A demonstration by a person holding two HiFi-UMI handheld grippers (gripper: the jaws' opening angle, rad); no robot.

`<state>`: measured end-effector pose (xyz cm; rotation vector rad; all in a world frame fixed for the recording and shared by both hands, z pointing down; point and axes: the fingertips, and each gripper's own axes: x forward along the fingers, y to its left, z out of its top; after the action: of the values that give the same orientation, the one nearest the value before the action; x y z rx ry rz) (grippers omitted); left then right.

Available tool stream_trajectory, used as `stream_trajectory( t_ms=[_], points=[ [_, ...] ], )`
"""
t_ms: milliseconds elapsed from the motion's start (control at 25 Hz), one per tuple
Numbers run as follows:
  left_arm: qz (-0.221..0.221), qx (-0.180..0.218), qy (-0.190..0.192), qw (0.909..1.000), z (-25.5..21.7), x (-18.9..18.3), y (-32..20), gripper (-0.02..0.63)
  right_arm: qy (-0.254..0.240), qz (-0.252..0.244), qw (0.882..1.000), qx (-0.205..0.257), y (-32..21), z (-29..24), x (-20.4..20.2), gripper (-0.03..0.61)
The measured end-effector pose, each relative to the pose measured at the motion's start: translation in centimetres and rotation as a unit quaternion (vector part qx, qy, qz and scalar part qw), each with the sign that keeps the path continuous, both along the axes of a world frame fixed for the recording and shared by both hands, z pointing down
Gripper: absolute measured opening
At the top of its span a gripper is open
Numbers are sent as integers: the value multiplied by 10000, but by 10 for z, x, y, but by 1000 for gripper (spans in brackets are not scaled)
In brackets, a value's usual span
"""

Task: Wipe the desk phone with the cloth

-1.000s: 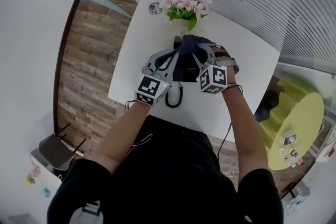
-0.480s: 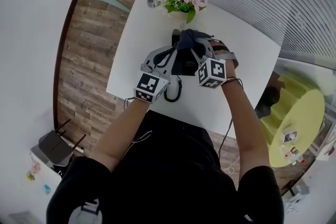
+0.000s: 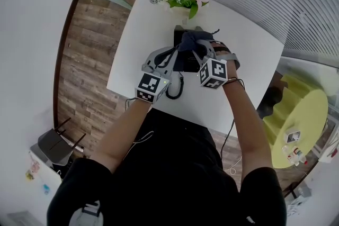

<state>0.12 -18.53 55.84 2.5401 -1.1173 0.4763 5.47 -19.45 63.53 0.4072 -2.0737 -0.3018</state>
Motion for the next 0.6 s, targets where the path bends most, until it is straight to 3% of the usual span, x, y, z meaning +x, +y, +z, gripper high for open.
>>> stream_trajectory(
  t_ms=[600],
  points=[
    [-39,-132,32,9999,9,-4,24,11,14,35,9997,-231,33,16,-1,100]
  ],
)
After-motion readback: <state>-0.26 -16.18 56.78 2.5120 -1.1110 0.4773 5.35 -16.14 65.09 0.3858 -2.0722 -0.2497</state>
